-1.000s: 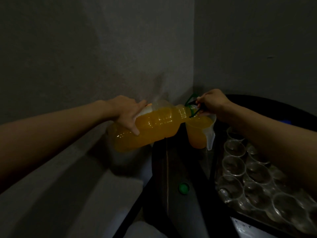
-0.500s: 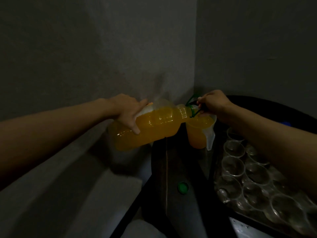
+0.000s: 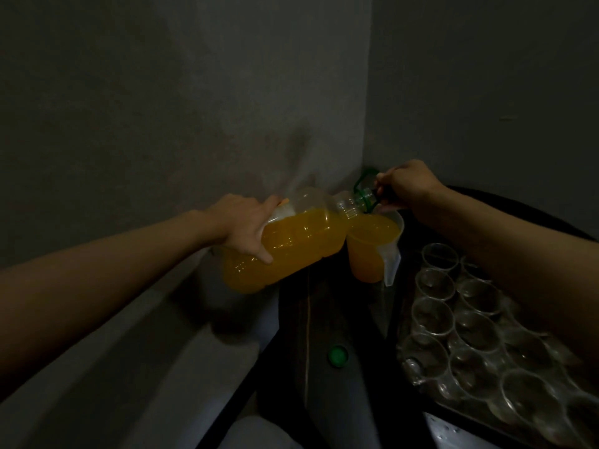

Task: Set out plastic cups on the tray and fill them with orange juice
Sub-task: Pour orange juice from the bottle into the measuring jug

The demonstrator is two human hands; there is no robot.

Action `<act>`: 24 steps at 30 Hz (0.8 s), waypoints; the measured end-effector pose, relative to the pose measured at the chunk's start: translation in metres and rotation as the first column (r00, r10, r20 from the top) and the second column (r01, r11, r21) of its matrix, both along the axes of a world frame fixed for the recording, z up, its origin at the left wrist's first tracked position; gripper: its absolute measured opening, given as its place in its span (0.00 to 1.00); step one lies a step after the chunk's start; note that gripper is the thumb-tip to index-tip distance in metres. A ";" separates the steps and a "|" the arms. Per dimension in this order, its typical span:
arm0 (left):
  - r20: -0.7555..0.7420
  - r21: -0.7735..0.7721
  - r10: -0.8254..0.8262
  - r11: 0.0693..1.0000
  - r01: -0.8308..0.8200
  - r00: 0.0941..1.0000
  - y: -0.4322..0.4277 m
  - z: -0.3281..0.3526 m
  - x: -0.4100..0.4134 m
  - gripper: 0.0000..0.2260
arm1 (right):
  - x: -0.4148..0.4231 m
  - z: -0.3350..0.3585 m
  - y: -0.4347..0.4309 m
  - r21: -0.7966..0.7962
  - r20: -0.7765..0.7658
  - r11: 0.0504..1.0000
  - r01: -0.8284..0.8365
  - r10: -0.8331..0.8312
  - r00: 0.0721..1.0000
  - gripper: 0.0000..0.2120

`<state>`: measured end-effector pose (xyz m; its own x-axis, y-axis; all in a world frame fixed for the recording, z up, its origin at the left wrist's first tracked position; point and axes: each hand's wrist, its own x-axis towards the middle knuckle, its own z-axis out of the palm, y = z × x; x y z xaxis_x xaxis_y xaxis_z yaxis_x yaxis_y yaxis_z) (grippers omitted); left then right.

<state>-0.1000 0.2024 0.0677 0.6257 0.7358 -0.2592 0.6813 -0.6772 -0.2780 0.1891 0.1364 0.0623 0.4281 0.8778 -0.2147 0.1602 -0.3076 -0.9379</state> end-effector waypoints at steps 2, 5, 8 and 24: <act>0.041 0.002 0.000 1.000 0.000 0.999 -0.002 -0.007 -0.001 0.55 | 0.001 0.003 0.001 0.008 0.009 1.000 0.000 -0.001 1.000 0.10; 0.101 0.007 0.018 1.000 -0.018 0.995 -0.005 -0.021 -0.002 0.56 | 0.003 0.010 0.001 0.010 0.032 1.000 0.000 -0.001 0.999 0.10; 0.159 -0.007 0.070 0.998 -0.070 0.985 -0.012 -0.036 -0.001 0.57 | 0.001 0.020 -0.003 0.019 0.031 1.000 -0.003 0.002 1.000 0.09; 0.586 -0.241 0.330 0.943 -0.229 0.741 -0.069 -0.125 0.018 0.60 | -0.031 0.045 -0.021 0.068 0.260 0.984 -0.165 0.142 0.955 0.13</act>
<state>-0.0824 0.1334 -0.0570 0.4584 0.8887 -0.0116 0.8353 -0.4264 0.3471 0.1584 0.1159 0.1070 0.3171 0.9477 -0.0364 0.4343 -0.1792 -0.8828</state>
